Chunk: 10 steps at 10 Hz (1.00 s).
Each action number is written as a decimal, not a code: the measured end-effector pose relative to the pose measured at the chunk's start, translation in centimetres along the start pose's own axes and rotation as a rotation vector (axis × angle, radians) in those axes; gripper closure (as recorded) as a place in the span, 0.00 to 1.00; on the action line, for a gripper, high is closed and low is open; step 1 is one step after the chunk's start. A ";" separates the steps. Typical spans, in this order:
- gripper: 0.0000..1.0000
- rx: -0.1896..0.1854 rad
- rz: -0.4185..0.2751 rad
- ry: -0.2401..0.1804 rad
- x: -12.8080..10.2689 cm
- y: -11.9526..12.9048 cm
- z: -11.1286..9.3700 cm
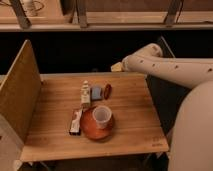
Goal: Move the arm in a circular motion
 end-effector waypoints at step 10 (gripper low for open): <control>0.20 -0.261 0.014 0.220 6.4 15.0 0.1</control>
